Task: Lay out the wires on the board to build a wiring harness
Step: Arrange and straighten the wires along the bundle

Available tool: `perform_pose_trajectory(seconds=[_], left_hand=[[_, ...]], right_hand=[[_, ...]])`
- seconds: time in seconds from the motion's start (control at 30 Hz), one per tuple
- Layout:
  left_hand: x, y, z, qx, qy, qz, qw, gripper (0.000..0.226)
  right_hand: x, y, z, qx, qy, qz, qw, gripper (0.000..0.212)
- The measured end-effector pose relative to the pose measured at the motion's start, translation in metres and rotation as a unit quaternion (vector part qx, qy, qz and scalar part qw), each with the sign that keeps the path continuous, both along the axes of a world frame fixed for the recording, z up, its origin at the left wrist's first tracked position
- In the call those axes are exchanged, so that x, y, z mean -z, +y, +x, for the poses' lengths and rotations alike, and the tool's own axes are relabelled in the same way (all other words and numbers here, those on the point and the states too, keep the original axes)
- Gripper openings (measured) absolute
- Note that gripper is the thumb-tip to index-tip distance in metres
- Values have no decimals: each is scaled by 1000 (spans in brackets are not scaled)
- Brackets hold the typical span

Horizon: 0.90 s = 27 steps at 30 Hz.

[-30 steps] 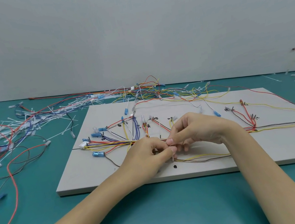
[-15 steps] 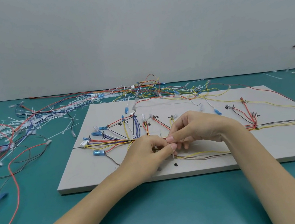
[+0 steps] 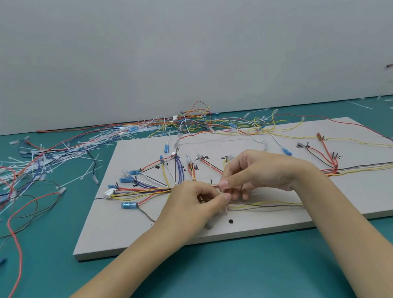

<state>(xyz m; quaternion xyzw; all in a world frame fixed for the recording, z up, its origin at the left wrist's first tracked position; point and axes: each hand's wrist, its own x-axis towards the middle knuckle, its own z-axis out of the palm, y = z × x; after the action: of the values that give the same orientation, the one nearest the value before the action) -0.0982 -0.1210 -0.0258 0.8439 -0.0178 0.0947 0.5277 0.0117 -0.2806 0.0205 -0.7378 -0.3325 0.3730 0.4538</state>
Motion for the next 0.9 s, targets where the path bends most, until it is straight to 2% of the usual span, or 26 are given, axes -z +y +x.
perform_pose_trajectory(seconds=[0.17, 0.37, 0.53, 0.9], left_hand=[[1, 0, 1, -41, -26, -17, 999, 11], [3, 2, 1, -41, -39, -14, 998, 10], [2, 2, 3, -28, -38, -15, 999, 21], [-2, 3, 3, -37, -28, -64, 997, 12]], right_hand=[[0, -1, 0, -2, -11, 4, 1000, 15], [-2, 0, -2, 2, -26, 9, 1000, 14], [-5, -1, -4, -4, -35, 0, 999, 12], [-6, 1, -7, 7, -36, -13, 999, 14]])
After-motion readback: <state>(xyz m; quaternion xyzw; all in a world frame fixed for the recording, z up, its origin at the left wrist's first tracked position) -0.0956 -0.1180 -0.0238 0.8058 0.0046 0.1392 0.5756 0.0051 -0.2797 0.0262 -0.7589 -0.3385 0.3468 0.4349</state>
